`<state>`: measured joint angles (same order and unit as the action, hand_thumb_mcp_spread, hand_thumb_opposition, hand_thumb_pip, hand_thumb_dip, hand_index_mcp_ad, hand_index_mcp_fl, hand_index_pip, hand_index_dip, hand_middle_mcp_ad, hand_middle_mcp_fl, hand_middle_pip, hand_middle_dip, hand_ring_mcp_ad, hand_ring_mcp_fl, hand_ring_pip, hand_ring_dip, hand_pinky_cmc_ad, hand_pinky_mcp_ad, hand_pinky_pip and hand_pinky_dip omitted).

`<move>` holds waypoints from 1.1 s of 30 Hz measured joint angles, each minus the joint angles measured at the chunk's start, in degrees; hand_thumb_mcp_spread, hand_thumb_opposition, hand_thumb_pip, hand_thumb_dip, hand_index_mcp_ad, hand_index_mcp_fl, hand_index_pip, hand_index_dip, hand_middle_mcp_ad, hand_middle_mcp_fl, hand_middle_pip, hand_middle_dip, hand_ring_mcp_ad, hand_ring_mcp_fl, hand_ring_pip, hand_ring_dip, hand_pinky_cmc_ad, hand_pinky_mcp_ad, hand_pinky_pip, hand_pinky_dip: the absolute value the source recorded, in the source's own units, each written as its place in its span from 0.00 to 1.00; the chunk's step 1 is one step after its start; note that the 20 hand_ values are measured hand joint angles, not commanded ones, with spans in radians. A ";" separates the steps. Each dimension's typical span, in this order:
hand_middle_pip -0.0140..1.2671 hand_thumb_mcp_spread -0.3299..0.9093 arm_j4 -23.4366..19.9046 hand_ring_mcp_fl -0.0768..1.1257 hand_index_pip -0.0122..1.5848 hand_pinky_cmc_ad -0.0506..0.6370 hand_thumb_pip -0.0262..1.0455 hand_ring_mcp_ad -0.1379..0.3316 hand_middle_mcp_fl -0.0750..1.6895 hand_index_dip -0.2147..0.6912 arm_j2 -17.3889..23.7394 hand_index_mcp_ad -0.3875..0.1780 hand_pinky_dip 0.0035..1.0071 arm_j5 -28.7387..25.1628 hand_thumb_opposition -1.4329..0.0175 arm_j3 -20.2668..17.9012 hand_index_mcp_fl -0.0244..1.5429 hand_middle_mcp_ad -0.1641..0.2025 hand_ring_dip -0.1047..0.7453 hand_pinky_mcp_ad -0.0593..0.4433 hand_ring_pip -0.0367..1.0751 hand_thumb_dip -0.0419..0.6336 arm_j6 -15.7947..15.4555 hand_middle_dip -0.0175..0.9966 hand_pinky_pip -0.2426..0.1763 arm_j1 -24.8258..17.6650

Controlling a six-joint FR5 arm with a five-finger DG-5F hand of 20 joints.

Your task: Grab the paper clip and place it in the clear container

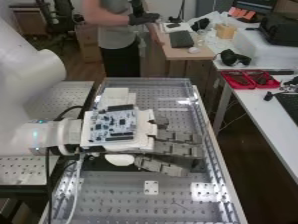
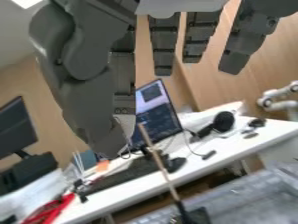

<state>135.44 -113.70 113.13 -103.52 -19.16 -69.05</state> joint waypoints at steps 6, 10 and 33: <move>0.11 0.71 -3.61 0.08 0.91 0.55 0.57 0.54 0.15 0.40 6.31 0.42 0.19 -0.77 0.35 -5.50 0.35 0.67 0.23 0.67 0.12 0.50 0.72 0.19 0.63 -6.43; 0.11 0.71 -4.51 0.08 0.91 0.55 0.57 0.54 0.15 0.40 9.00 0.42 0.19 -2.02 0.35 -7.46 0.35 0.66 0.23 0.66 0.12 0.50 0.59 0.19 0.63 -10.61; 0.11 0.71 -0.87 0.08 0.90 0.55 0.56 0.51 0.15 0.40 5.22 0.42 0.19 -23.57 0.35 -1.73 0.37 0.66 0.23 0.67 0.12 0.50 -3.73 0.19 0.63 -34.83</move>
<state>134.56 -108.48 89.56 -105.26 -22.90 -103.88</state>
